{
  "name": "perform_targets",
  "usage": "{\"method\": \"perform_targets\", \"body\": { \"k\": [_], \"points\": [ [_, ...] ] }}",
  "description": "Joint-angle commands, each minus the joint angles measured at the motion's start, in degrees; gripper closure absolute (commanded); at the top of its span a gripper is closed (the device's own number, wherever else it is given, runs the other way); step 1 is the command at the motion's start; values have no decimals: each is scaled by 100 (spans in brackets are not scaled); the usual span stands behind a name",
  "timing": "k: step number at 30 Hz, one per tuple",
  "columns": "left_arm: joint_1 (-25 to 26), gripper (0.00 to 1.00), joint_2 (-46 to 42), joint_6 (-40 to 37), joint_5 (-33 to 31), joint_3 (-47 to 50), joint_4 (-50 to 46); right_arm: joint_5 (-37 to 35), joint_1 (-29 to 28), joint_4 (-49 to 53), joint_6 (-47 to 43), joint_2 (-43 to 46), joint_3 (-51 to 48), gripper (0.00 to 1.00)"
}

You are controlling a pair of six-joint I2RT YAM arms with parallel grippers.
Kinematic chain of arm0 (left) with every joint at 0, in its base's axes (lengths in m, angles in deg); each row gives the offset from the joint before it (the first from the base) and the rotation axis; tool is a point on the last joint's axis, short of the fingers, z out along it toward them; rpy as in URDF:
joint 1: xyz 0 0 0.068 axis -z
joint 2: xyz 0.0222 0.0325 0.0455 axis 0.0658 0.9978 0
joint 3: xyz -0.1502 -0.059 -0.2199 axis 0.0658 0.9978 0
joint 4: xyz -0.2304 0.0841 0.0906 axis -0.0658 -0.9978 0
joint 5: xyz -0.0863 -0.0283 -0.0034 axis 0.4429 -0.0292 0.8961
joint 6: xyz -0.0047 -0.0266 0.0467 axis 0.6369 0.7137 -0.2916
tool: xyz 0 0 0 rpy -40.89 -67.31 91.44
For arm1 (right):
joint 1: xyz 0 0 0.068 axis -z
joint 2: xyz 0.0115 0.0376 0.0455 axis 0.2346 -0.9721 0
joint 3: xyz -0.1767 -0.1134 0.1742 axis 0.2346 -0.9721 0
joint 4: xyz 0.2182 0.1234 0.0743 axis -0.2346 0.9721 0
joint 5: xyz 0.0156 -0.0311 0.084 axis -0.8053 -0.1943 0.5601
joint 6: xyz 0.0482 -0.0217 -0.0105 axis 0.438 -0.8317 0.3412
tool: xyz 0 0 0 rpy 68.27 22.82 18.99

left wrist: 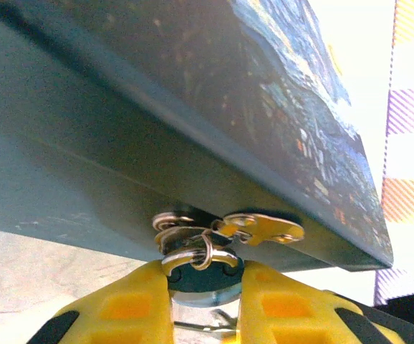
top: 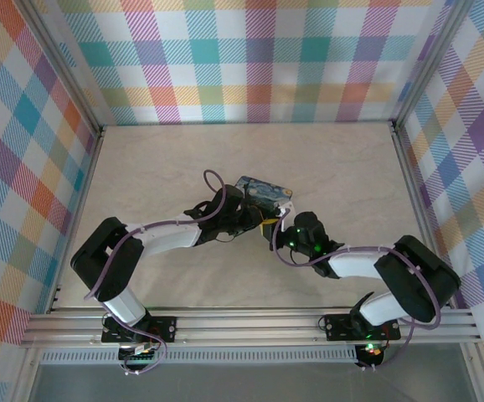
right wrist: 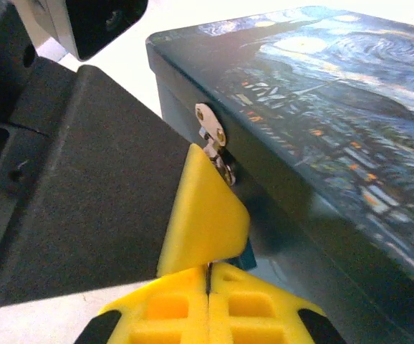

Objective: Unlock the padlock with the key

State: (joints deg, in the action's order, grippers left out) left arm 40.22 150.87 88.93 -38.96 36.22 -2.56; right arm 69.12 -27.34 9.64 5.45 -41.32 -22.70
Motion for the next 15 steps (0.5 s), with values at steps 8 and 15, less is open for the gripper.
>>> {"method": "perform_targets", "body": {
  "k": [8,15],
  "points": [
    [159,79,-92,176,-27,-91,61,-64,-32,-564,150,93,-480,100],
    [145,80,-168,456,-339,-38,43,-293,35,63,117,749,-619,100]
  ]
}}
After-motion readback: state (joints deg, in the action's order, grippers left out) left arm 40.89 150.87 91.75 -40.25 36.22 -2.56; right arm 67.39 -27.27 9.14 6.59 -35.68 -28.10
